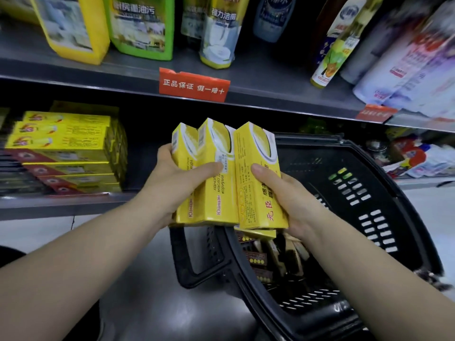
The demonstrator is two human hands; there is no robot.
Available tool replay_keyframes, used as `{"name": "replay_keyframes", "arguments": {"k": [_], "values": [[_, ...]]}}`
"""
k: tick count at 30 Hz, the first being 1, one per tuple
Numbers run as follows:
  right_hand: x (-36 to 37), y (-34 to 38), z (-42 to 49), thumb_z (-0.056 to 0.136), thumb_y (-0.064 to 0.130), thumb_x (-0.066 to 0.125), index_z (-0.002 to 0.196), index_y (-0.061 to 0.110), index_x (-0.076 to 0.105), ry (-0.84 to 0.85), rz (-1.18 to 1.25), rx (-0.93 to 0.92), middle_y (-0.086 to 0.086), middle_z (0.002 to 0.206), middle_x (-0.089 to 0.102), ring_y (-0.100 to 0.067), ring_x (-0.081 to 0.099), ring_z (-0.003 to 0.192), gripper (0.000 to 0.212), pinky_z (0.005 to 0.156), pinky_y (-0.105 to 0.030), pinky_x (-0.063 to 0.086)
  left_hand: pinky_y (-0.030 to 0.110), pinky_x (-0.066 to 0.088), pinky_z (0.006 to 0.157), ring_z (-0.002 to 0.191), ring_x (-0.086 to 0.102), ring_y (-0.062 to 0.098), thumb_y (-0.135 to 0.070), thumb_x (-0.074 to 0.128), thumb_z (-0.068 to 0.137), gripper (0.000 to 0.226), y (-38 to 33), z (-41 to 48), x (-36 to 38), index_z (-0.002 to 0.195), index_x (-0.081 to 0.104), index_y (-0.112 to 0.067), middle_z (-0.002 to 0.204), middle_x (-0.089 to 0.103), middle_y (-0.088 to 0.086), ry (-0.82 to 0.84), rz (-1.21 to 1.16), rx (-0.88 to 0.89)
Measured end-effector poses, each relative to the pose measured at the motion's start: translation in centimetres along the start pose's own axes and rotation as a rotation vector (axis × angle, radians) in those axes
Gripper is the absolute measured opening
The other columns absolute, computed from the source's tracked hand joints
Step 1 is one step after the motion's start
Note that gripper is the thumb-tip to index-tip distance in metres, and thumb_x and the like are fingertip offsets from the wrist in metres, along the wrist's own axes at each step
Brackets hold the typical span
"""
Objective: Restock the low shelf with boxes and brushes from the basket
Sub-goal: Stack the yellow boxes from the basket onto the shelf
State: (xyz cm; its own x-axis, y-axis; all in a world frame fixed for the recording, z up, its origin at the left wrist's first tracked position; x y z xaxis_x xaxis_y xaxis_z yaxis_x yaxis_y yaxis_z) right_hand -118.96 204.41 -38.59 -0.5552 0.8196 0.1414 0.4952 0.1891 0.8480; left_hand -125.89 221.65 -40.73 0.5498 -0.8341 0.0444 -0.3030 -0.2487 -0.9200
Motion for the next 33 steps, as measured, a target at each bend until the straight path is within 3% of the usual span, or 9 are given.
{"name": "replay_keyframes", "arguments": {"k": [5,8,10,13,17,25,29,31,33], "values": [[-0.9,2.8,-0.7,0.044,0.06,0.073,0.102,0.021,0.064,-0.092,-0.421,-0.095,0.0,0.093,0.075,-0.019,0.073,0.08,0.07,0.068,-0.034,0.06,0.017,0.047,0.04,0.071,0.065,0.002,-0.042,0.082,0.061,0.072,0.2,-0.7,1.1,0.112,0.031,-0.04,0.091,0.064,-0.015,0.035,-0.028,0.006],[-1.0,3.6,-0.8,0.04,0.066,0.075,0.115,0.026,0.046,-0.16,-0.52,-0.11,0.003,0.101,0.069,-0.014,0.072,0.08,0.09,0.065,-0.033,0.059,0.019,0.049,0.044,0.075,0.066,0.006,-0.04,0.082,0.062,0.071,0.2,-1.0,1.0,0.112,0.032,-0.039,0.095,0.064,-0.012,0.047,-0.05,-0.006],[-0.4,3.8,-0.5,0.061,0.055,0.077,0.117,0.022,0.042,-0.185,-0.456,-0.124,0.0,0.099,0.068,-0.012,0.072,0.072,0.074,0.055,-0.029,0.056,0.021,0.05,0.044,0.077,0.067,0.009,-0.04,0.083,0.062,0.071,0.0,-1.1,0.4,0.112,0.033,-0.038,0.096,0.065,-0.01,0.043,-0.066,-0.025],[2.1,3.2,0.3,0.086,0.04,0.057,0.106,0.015,0.06,-0.111,-0.194,-0.068,-0.005,0.092,0.074,-0.017,0.072,0.075,0.031,0.058,-0.032,0.057,0.029,0.053,0.056,0.083,0.068,0.016,-0.044,0.082,0.059,0.075,-0.9,-0.8,-2.1,0.117,0.036,-0.037,0.1,0.066,-0.006,0.015,-0.032,-0.027],[5.7,2.0,1.9,0.086,0.044,0.051,0.094,0.018,0.065,-0.022,0.159,0.069,-0.006,0.086,0.073,-0.023,0.071,0.072,0.031,0.065,-0.035,0.057,0.053,0.054,0.079,0.092,0.067,0.029,-0.041,0.085,0.058,0.092,-1.9,-0.3,-7.3,0.133,0.033,-0.034,0.109,0.066,0.002,-0.027,0.02,-0.036],[12.5,0.3,6.6,0.087,0.041,0.057,0.092,0.018,0.07,0.046,0.027,0.134,-0.007,0.086,0.074,-0.024,0.071,0.072,0.027,0.063,-0.037,0.058,0.045,0.051,0.086,0.098,0.06,0.025,-0.046,0.082,0.059,0.098,-2.2,-0.6,-15.0,0.138,0.026,-0.036,0.112,0.057,-0.003,-0.125,0.259,-0.025],[14.5,-0.5,9.1,0.087,0.028,0.049,0.108,0.014,0.064,0.026,0.02,0.124,-0.011,0.107,0.07,-0.028,0.067,0.095,0.029,0.083,-0.043,0.054,0.033,0.042,0.078,0.097,0.049,0.02,-0.048,0.08,0.061,0.104,-1.6,-0.7,-17.2,0.143,0.019,-0.033,0.115,0.047,-0.007,-0.184,0.358,0.004],[14.7,-0.1,10.4,0.086,0.029,0.053,0.098,0.014,0.064,-0.028,-0.032,0.105,-0.01,0.097,0.071,-0.027,0.067,0.086,0.023,0.086,-0.046,0.053,0.03,0.04,0.069,0.095,0.048,0.02,-0.049,0.08,0.06,0.106,-1.2,-0.7,-18.1,0.144,0.017,-0.034,0.113,0.045,-0.006,-0.202,0.407,0.002],[14.0,1.0,12.0,0.083,0.034,0.059,0.101,0.012,0.062,-0.146,-0.172,0.064,-0.007,0.089,0.069,-0.023,0.069,0.072,0.029,0.071,-0.039,0.058,0.031,0.042,0.07,0.096,0.052,0.022,-0.049,0.08,0.059,0.108,-0.7,-0.7,-18.7,0.144,0.015,-0.036,0.116,0.049,-0.004,-0.202,0.444,0.001]]}}
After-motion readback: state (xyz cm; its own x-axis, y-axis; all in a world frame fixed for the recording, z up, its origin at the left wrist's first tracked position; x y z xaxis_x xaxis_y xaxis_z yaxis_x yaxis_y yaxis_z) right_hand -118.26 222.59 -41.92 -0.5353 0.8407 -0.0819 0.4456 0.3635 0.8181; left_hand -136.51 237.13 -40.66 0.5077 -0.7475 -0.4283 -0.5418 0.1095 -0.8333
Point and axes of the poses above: each hand's wrist, its own z-axis towards the middle knuckle, its own x-axis out of the palm, y = z × x, the point moved 9 cm from there along z, towards the middle knuckle
